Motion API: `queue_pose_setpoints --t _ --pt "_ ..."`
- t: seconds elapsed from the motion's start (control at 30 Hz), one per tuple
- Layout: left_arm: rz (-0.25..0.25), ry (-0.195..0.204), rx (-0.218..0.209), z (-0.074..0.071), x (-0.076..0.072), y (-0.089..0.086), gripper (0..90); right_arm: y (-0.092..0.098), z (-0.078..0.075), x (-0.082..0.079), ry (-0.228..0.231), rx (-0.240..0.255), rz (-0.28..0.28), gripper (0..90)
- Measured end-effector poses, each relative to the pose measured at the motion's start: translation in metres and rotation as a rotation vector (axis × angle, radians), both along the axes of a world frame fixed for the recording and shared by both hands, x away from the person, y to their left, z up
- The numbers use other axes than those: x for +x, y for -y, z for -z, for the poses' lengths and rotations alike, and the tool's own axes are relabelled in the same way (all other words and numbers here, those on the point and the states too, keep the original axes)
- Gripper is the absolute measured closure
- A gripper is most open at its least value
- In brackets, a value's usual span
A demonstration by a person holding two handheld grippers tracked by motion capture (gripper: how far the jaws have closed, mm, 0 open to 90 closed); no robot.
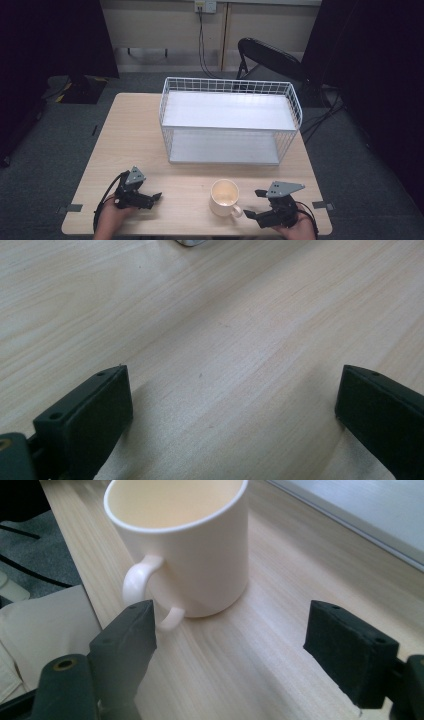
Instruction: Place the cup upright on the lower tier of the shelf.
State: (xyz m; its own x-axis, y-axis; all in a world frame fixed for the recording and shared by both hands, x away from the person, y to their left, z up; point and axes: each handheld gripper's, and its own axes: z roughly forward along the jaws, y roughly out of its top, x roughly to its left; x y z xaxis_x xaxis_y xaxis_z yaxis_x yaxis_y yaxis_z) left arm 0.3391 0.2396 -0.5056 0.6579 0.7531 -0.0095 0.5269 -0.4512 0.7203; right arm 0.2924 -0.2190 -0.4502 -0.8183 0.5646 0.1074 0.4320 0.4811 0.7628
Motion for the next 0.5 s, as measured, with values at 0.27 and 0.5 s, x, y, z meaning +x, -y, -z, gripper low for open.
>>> queue_pose_setpoints --t 0.27,0.5 --pt "0.000 0.000 0.000 0.000 0.000 0.000 1.3 0.003 -0.014 0.009 0.024 -0.004 0.023 20.8" --pt "0.000 0.000 0.000 0.000 0.000 0.000 1.4 -0.004 -0.024 0.019 0.029 0.013 0.033 22.0"
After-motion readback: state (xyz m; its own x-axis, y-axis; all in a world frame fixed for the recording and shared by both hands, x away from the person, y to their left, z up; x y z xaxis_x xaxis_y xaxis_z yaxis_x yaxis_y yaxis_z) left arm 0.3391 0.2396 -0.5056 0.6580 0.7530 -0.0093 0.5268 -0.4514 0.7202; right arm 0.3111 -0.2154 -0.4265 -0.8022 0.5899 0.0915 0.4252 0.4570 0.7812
